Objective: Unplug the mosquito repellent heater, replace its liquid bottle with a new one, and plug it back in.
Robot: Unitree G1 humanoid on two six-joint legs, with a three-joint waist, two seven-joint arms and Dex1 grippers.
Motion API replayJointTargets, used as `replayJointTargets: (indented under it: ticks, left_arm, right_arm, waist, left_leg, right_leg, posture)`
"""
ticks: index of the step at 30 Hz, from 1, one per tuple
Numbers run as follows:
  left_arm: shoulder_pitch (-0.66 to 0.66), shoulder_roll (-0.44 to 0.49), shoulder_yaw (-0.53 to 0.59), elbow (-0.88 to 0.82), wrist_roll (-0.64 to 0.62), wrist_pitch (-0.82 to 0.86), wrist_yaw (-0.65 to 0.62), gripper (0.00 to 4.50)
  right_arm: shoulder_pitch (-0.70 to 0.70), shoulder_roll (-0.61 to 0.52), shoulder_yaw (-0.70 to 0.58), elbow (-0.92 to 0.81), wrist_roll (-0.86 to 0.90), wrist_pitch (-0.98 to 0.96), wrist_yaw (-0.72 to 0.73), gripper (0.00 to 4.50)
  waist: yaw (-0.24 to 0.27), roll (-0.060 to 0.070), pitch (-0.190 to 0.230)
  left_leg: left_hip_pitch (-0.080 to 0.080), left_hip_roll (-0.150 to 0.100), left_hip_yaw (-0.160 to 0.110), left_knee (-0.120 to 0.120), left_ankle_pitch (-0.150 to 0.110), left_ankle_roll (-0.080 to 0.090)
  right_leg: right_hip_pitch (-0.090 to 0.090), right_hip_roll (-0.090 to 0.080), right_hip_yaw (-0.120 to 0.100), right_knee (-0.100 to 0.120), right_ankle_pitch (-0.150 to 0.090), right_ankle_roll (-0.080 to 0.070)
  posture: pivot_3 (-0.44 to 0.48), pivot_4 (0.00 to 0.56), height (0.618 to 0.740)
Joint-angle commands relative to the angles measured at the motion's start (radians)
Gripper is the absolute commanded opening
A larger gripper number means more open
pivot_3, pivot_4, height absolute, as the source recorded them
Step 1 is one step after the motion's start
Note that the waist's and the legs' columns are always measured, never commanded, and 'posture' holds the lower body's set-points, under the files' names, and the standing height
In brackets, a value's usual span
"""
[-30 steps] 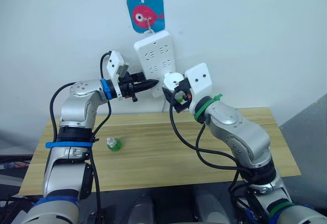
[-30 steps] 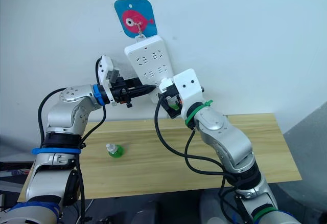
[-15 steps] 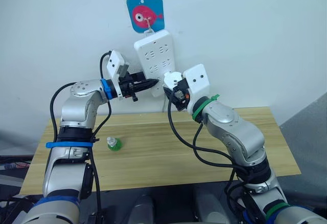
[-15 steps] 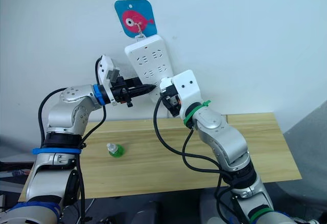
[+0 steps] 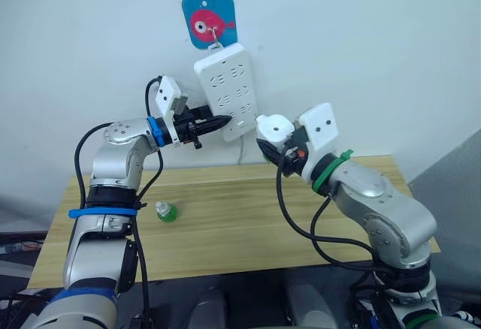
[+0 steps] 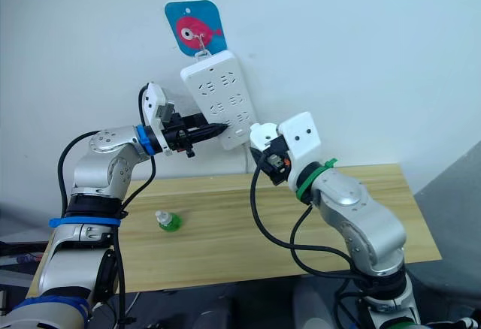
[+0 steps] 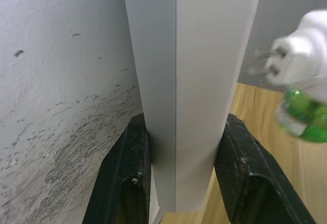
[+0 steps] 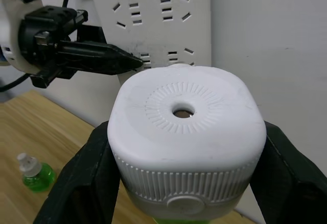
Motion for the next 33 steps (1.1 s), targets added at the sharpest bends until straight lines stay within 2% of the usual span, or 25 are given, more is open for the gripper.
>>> replayJointTargets:
  ticks: [1,2,4,8,12,13,17,20,22,24,27,33]
  left_arm:
    - [0.023,0.047,0.032,-0.034,0.006,-0.013,0.006,1.30]
    - [0.031,0.053,0.040,-0.041,-0.007,-0.004,0.001,1.30]
    - [0.055,0.071,0.049,-0.050,0.007,-0.021,0.024,2.02]
    - [0.110,0.099,0.061,-0.087,0.017,-0.049,0.039,3.17]
    - [0.217,0.150,0.139,-0.173,0.003,-0.069,0.087,4.37]
    - [0.246,0.163,0.165,-0.205,-0.010,-0.061,0.096,4.50]
    - [0.407,0.248,0.261,-0.473,-0.105,0.071,0.090,4.50]
    - [0.491,0.278,0.230,-0.711,-0.208,0.198,0.075,4.50]
    - [0.492,0.272,0.200,-0.789,-0.250,0.240,0.083,4.50]
    - [0.424,0.217,0.143,-0.807,-0.263,0.258,0.129,4.50]
    - [0.295,0.071,0.027,-0.763,-0.200,0.201,0.205,4.50]
    - [0.207,-0.118,-0.097,-0.663,-0.130,0.116,0.250,4.50]
  right_arm:
    - [-0.014,0.018,-0.058,-0.045,0.050,0.006,0.013,2.97]
    - [-0.013,0.021,-0.066,-0.042,0.055,0.006,0.010,2.97]
    - [-0.012,0.033,-0.082,-0.036,0.062,0.002,0.004,2.97]
    - [-0.021,0.038,-0.089,-0.021,0.071,-0.015,0.009,2.97]
    - [-0.032,0.044,-0.099,-0.011,0.085,-0.035,0.021,2.97]
    - [-0.030,0.053,-0.118,-0.007,0.098,-0.046,0.023,2.97]
    - [-0.004,0.077,-0.226,0.026,0.161,-0.089,0.040,2.97]
    - [-0.019,0.059,-0.300,0.077,0.210,-0.118,0.070,2.97]
    - [-0.041,0.051,-0.330,0.109,0.240,-0.124,0.078,2.97]
    - [-0.070,0.069,-0.379,0.142,0.306,-0.111,0.065,2.97]
    - [-0.105,0.150,-0.488,0.178,0.479,-0.072,-0.040,2.97]
    - [-0.096,0.249,-0.573,0.175,0.786,-0.097,-0.318,2.97]
  waist:
    - [-0.007,0.000,0.000]
    - [-0.010,0.000,0.000]
    - [-0.016,0.001,-0.001]
    - [-0.027,0.001,-0.001]
    - [-0.035,0.001,-0.001]
    - [-0.034,0.001,-0.001]
    - [-0.027,0.001,-0.001]
    - [-0.002,0.001,0.000]
    - [0.022,0.001,0.000]
    - [0.036,0.002,0.000]
    - [0.051,0.002,0.001]
    - [0.018,0.003,0.000]
  left_leg:
    - [0.000,0.000,0.000,0.000,0.000,0.000]
    - [0.000,0.000,0.000,-0.001,0.000,0.000]
    - [0.000,0.000,0.000,-0.002,0.000,0.000]
    - [0.000,0.000,0.000,-0.004,0.001,-0.003]
    - [0.000,0.000,0.001,-0.004,0.002,-0.003]
    - [0.000,0.001,0.001,-0.005,0.002,-0.003]
    - [-0.001,0.001,0.001,-0.005,0.001,-0.001]
    - [-0.001,0.001,0.001,-0.005,0.000,0.000]
    - [-0.001,0.000,0.002,-0.004,0.000,0.000]
    - [-0.001,0.000,0.002,-0.004,0.001,-0.001]
    - [0.001,0.000,0.001,-0.003,0.001,-0.001]
    - [0.000,0.000,0.003,-0.004,0.001,-0.001]
  right_leg:
    - [0.000,0.000,0.000,0.000,0.000,0.000]
    - [0.000,0.000,0.000,0.000,0.000,0.000]
    - [-0.001,0.000,0.001,-0.001,0.000,0.000]
    - [-0.002,0.000,0.000,-0.001,0.000,0.000]
    - [-0.002,-0.001,0.001,-0.002,0.000,0.000]
    - [-0.003,-0.001,0.002,-0.002,0.000,0.000]
    - [-0.003,-0.001,0.001,-0.002,0.000,0.000]
    - [-0.003,-0.002,0.002,-0.002,0.000,0.000]
    - [-0.001,-0.003,0.001,-0.003,0.000,0.000]
    - [-0.001,-0.002,0.002,-0.002,0.000,0.000]
    - [0.000,-0.001,0.000,0.000,0.000,0.000]
    - [-0.001,-0.001,0.002,-0.001,0.000,0.000]
  posture:
    - [-0.163,0.166,0.734]
    - [-0.160,0.165,0.734]
    - [-0.152,0.162,0.734]
    - [-0.142,0.158,0.734]
    - [-0.139,0.158,0.734]
    - [-0.127,0.158,0.734]
    - [-0.094,0.158,0.734]
    - [-0.070,0.166,0.734]
    - [-0.075,0.169,0.734]
    - [-0.087,0.174,0.734]
    - [-0.108,0.174,0.734]
    - [-0.157,0.176,0.734]
